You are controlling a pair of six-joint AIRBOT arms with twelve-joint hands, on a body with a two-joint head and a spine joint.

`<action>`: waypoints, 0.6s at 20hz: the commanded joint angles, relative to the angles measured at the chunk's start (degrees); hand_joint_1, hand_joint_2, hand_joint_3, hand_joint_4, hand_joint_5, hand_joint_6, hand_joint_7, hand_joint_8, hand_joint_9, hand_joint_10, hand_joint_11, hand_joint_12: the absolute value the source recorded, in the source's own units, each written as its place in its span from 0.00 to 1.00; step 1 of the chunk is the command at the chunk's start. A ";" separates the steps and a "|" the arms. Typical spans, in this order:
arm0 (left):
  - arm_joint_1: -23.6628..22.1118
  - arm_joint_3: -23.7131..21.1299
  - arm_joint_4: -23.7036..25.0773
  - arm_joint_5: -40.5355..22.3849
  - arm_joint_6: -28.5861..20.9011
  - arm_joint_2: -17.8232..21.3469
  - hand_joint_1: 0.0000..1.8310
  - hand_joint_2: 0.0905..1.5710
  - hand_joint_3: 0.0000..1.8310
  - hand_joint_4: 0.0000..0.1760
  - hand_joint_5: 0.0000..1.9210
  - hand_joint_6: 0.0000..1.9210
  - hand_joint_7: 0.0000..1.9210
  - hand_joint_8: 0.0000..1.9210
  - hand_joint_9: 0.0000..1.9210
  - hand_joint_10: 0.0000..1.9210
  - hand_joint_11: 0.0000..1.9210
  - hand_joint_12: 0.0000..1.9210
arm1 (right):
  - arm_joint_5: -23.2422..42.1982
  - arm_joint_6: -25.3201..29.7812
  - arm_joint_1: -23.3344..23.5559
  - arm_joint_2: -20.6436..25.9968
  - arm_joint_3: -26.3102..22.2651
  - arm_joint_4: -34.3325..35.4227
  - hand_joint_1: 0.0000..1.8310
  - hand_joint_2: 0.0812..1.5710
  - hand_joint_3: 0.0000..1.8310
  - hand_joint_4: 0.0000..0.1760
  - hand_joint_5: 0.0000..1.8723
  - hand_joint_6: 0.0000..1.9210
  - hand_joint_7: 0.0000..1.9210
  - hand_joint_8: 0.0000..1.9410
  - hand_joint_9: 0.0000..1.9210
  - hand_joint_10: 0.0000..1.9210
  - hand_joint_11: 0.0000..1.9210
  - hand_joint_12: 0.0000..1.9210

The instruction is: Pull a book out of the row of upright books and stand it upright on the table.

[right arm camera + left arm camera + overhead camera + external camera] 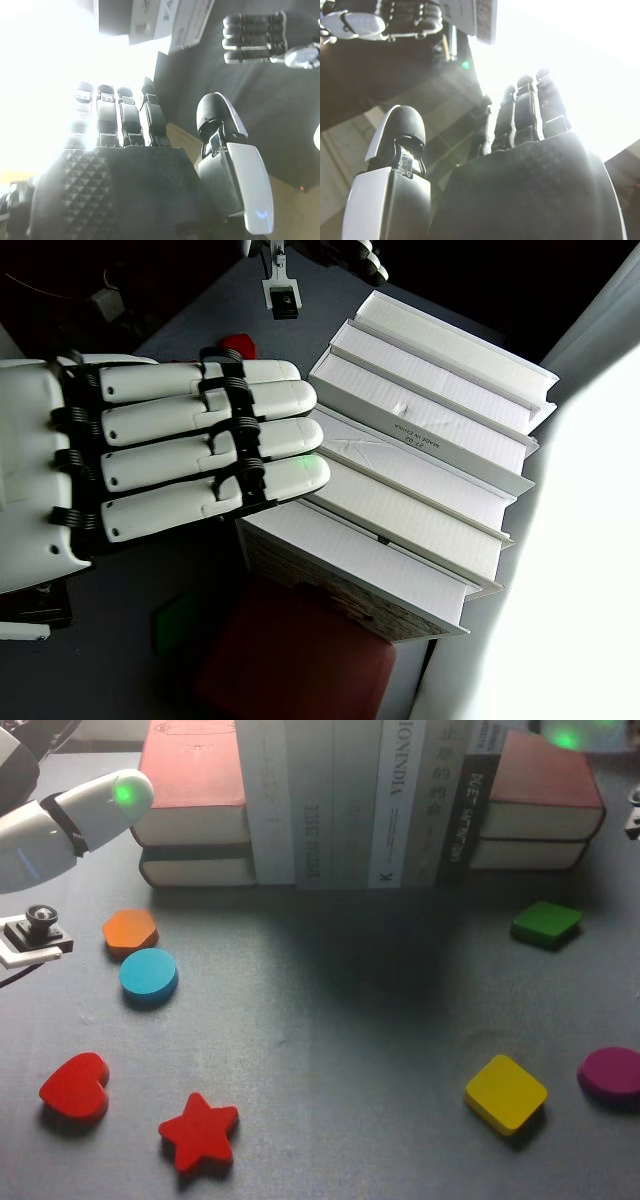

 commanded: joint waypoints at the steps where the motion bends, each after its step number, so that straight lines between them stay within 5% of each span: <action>1: -0.36 0.41 -1.45 -7.05 -0.45 -0.17 0.20 0.84 0.00 0.42 0.00 0.00 0.00 0.00 0.00 0.00 0.00 0.00 | 4.67 -0.34 1.39 -0.42 0.46 1.17 0.06 0.88 0.00 0.00 0.11 0.03 0.00 0.00 0.00 0.00 0.00 0.00; 6: -0.37 0.53 -1.52 -7.17 -0.58 -0.37 0.19 0.85 0.00 0.34 0.00 0.00 0.00 0.00 0.00 0.00 0.00 0.00 | 0.28 -1.02 2.90 -2.13 1.89 -0.04 0.07 0.88 0.00 0.00 0.19 0.05 0.00 0.00 0.00 0.00 0.00 0.00; 12: -0.13 0.57 -1.81 -7.69 -0.97 -0.44 0.17 0.85 0.00 0.49 0.00 0.00 0.00 0.00 0.00 0.00 0.00 0.00 | -0.79 -1.05 3.37 -2.75 1.03 -1.90 0.11 0.87 0.00 0.00 0.38 0.13 0.02 0.01 0.00 0.00 0.00 0.00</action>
